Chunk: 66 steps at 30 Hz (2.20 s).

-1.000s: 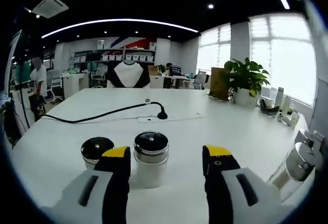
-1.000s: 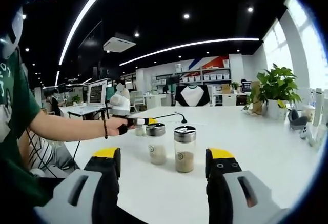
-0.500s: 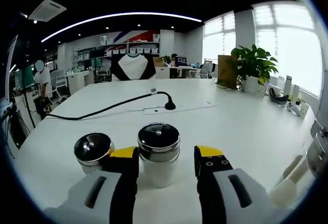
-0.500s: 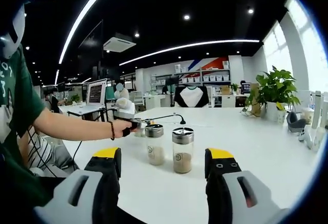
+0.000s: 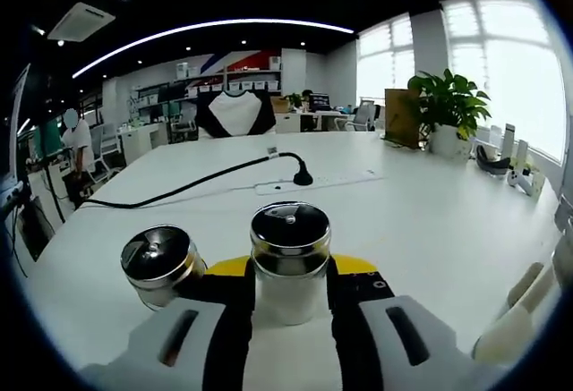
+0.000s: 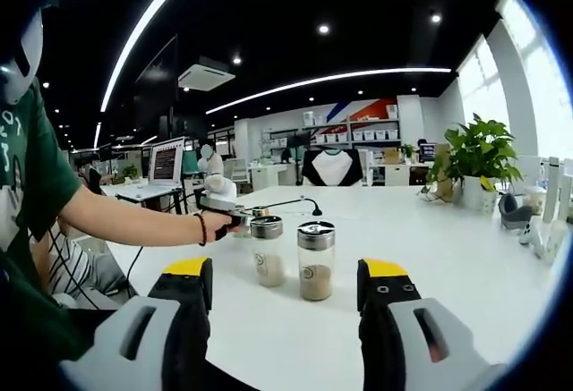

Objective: Rotate the seasoning bottle until the label or dispensing opening points toward the visible target arrow and the bottle remains upright within the marked orientation range

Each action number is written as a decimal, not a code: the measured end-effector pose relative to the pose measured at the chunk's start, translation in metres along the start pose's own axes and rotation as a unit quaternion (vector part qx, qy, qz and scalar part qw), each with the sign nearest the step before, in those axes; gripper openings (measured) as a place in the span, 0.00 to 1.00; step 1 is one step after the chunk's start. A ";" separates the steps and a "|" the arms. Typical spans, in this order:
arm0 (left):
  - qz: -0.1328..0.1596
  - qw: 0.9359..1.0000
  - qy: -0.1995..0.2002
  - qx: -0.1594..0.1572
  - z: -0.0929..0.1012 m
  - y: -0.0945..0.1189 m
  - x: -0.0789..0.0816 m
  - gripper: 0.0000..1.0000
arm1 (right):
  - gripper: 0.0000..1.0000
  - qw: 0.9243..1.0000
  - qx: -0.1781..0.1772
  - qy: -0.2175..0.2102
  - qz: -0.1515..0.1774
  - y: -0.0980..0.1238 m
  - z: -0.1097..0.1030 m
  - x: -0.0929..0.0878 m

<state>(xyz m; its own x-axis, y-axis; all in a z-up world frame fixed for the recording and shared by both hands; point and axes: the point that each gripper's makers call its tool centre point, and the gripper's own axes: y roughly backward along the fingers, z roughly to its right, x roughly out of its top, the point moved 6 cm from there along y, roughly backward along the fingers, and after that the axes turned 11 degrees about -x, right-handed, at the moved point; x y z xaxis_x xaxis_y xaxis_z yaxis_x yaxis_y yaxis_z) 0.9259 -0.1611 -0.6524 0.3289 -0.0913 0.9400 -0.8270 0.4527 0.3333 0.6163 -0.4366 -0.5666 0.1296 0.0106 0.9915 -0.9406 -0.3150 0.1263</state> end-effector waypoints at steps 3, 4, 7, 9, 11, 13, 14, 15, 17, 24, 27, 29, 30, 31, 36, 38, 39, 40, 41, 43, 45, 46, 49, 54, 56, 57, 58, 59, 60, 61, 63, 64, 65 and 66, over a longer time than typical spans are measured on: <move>0.008 1.000 -0.001 0.001 0.001 0.001 -0.001 0.33 | 0.66 1.000 0.000 -0.001 -0.001 0.000 0.000 -0.001; 0.009 1.000 -0.002 0.001 0.001 0.001 -0.001 0.33 | 0.66 1.000 -0.001 -0.001 -0.002 0.000 0.000 -0.001; 0.014 1.000 -0.004 0.002 0.001 0.001 -0.002 0.33 | 0.66 1.000 -0.002 0.000 -0.002 0.001 0.001 -0.001; 0.022 1.000 -0.008 -0.005 0.002 0.001 -0.003 0.32 | 0.66 1.000 -0.003 0.000 -0.003 0.001 0.002 -0.001; 0.021 1.000 -0.009 -0.007 0.002 0.001 -0.002 0.32 | 0.66 1.000 -0.004 0.000 -0.004 0.001 0.002 -0.002; 0.021 1.000 -0.011 -0.008 0.002 0.001 -0.002 0.32 | 0.66 1.000 -0.003 0.000 -0.005 0.001 0.002 -0.002; 0.023 1.000 -0.011 -0.008 0.002 0.002 -0.002 0.32 | 0.66 1.000 -0.003 0.000 -0.005 0.001 0.002 -0.003; 0.024 1.000 -0.011 -0.008 0.002 0.002 -0.003 0.32 | 0.66 1.000 -0.003 0.000 -0.005 0.001 0.002 -0.003; 0.025 1.000 -0.011 -0.010 0.003 0.004 -0.003 0.32 | 0.66 1.000 -0.002 0.000 -0.005 0.001 0.001 -0.002; 0.032 0.999 -0.018 -0.017 0.005 0.010 -0.006 0.32 | 0.66 1.000 -0.002 0.001 -0.009 0.001 0.001 -0.004; 0.034 0.999 -0.018 -0.022 0.007 0.014 -0.007 0.32 | 0.66 1.000 -0.002 0.000 -0.009 0.001 0.001 -0.004; 0.035 0.999 -0.021 -0.024 0.008 0.017 -0.008 0.32 | 0.66 1.000 -0.001 0.001 -0.010 0.001 0.000 -0.004; 0.037 0.999 -0.022 -0.026 0.008 0.019 -0.009 0.32 | 0.66 1.000 -0.001 0.001 -0.010 0.001 0.000 -0.004; 0.038 0.999 -0.022 -0.027 0.009 0.022 -0.009 0.32 | 0.66 1.000 0.000 0.002 -0.011 0.000 -0.001 -0.004; 0.039 0.999 -0.019 -0.031 0.012 0.032 -0.013 0.32 | 0.66 1.000 0.004 0.003 -0.011 -0.001 -0.003 -0.004; 0.039 0.998 -0.024 -0.032 0.014 0.035 -0.014 0.32 | 0.66 1.000 0.006 0.003 -0.011 -0.001 -0.004 -0.004; 0.040 0.998 -0.025 -0.033 0.015 0.037 -0.015 0.32 | 0.66 1.000 0.006 0.003 -0.012 -0.002 -0.004 -0.004; 0.041 0.998 -0.026 -0.032 0.016 0.038 -0.015 0.32 | 0.66 1.000 0.006 0.003 -0.012 -0.002 -0.004 -0.005; 0.040 0.998 -0.026 -0.028 0.013 0.035 -0.015 0.32 | 0.66 1.000 0.007 0.002 -0.012 -0.002 -0.005 -0.005; 0.040 0.999 -0.023 -0.028 0.015 0.037 -0.016 0.32 | 0.66 1.000 0.008 0.001 -0.014 -0.003 -0.005 -0.005; 0.041 0.998 -0.027 -0.029 0.018 0.039 -0.018 0.32 | 0.66 1.000 0.008 0.002 -0.013 -0.003 -0.006 -0.005; 0.040 0.998 -0.030 -0.030 0.019 0.040 -0.018 0.32 | 0.66 1.000 0.008 0.002 -0.012 -0.003 -0.007 -0.004; 0.040 0.998 -0.033 -0.032 0.020 0.042 -0.021 0.32 | 0.66 1.000 0.010 0.004 -0.012 -0.002 -0.007 -0.004; 0.041 0.998 -0.032 -0.034 0.020 0.048 -0.028 0.32 | 0.66 1.000 0.009 0.004 -0.014 -0.002 -0.007 -0.005; 0.039 0.998 -0.033 -0.037 0.021 0.054 -0.031 0.32 | 0.66 1.000 0.008 0.006 -0.014 -0.002 -0.007 -0.004; 0.039 0.998 -0.032 -0.036 0.022 0.058 -0.032 0.32 | 0.66 1.000 0.007 0.010 -0.014 -0.001 -0.007 -0.004; 0.041 0.998 -0.032 -0.037 0.022 0.059 -0.033 0.32 | 0.66 1.000 0.005 0.018 -0.013 -0.001 -0.007 -0.003; 0.044 0.998 -0.032 -0.040 0.024 0.065 -0.034 0.32 | 0.66 1.000 0.004 0.023 -0.013 -0.001 -0.007 -0.002; 0.044 0.998 -0.033 -0.040 0.025 0.067 -0.035 0.32 | 0.66 1.000 0.004 0.026 -0.014 -0.001 -0.007 -0.002; 0.043 0.998 -0.034 -0.039 0.026 0.070 -0.036 0.32 | 0.66 0.999 0.005 0.029 -0.014 -0.001 -0.008 -0.002; 0.045 0.998 -0.034 -0.042 0.027 0.074 -0.038 0.32 | 0.66 0.999 0.008 0.029 -0.015 -0.002 -0.009 -0.002; 0.047 0.998 -0.028 -0.043 0.027 0.075 -0.039 0.32 | 0.66 0.999 0.009 0.028 -0.015 -0.002 -0.009 -0.003; 0.050 0.997 -0.021 -0.046 0.029 0.078 -0.040 0.32 | 0.66 0.999 0.010 0.028 -0.016 -0.002 -0.010 -0.003; 0.050 0.997 -0.024 -0.046 0.030 0.079 -0.041 0.32 | 0.66 0.999 0.011 0.028 -0.017 -0.003 -0.010 -0.003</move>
<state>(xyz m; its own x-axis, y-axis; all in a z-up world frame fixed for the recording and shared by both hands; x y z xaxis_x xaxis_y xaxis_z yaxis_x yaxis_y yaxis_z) 0.8336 -0.1479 -0.6624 0.2226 -0.0827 0.9714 -0.8089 0.5406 0.2314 0.6152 -0.4262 -0.5697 0.1419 0.0747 0.9871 -0.9287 -0.3350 0.1589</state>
